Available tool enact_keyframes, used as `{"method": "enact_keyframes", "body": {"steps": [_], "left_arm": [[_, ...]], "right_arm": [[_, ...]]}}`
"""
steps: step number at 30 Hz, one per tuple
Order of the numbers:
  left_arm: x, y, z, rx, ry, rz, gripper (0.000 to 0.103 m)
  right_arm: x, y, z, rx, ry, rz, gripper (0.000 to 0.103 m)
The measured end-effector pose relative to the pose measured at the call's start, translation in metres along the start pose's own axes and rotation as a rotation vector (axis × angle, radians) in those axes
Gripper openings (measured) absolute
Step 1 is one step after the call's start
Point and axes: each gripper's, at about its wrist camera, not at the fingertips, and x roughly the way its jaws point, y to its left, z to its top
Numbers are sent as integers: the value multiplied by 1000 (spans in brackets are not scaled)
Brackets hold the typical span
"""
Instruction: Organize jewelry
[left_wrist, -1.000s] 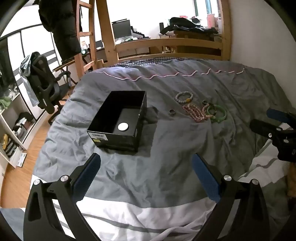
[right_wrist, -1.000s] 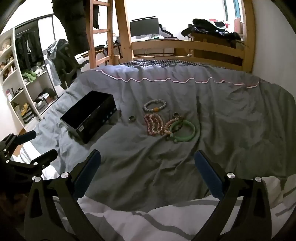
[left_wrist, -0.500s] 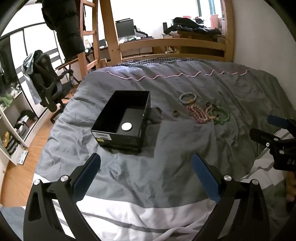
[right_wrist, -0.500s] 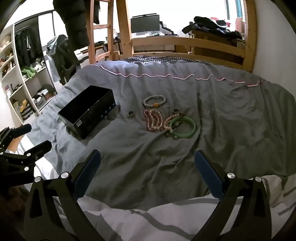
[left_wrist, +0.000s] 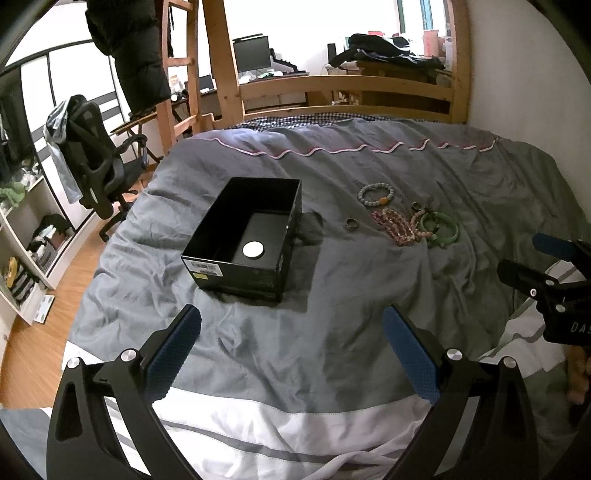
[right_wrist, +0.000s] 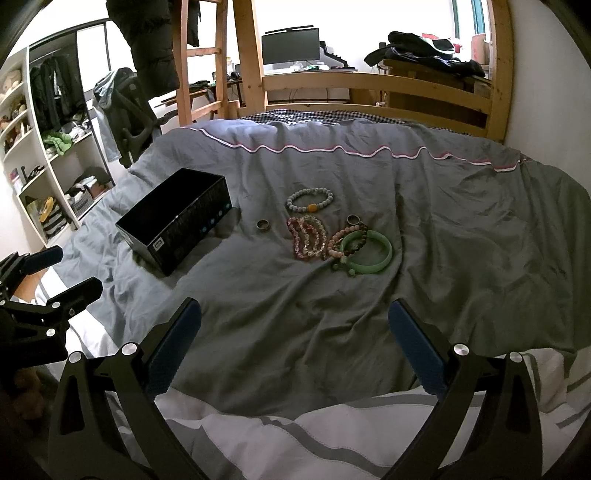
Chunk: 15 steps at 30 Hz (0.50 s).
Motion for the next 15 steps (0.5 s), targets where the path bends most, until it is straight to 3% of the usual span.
{"method": "enact_keyframes", "body": {"steps": [15], "left_arm": [[1,1,-1,-2,1,-2,97]], "right_arm": [[0,1,0,0,0,0,100]]}}
